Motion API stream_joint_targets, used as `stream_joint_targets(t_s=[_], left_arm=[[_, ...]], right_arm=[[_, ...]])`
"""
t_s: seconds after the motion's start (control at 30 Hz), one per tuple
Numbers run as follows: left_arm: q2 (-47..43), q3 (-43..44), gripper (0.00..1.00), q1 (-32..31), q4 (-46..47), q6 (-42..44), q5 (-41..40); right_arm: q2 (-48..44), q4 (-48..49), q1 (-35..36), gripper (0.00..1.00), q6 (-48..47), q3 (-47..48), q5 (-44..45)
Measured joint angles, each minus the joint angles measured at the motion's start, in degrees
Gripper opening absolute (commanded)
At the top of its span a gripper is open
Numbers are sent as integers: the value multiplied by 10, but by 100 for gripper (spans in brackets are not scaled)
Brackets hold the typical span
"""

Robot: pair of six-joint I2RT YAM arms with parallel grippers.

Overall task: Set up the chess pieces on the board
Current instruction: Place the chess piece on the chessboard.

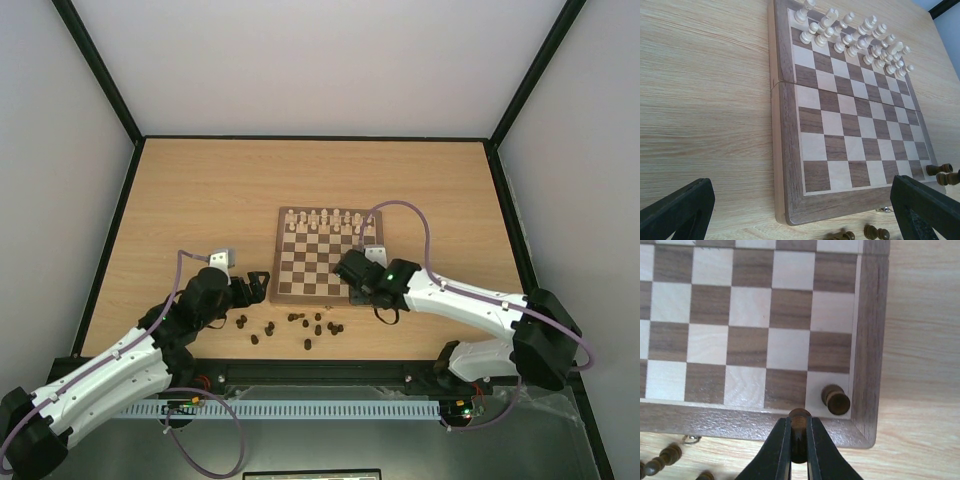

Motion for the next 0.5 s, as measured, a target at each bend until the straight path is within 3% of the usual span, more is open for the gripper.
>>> stream_joint_targets(t_s=[0.5], left_arm=[[-4,0,99,0,3,0,-3]], right_arm=[[44,53,-42,2,-70,12,-26]])
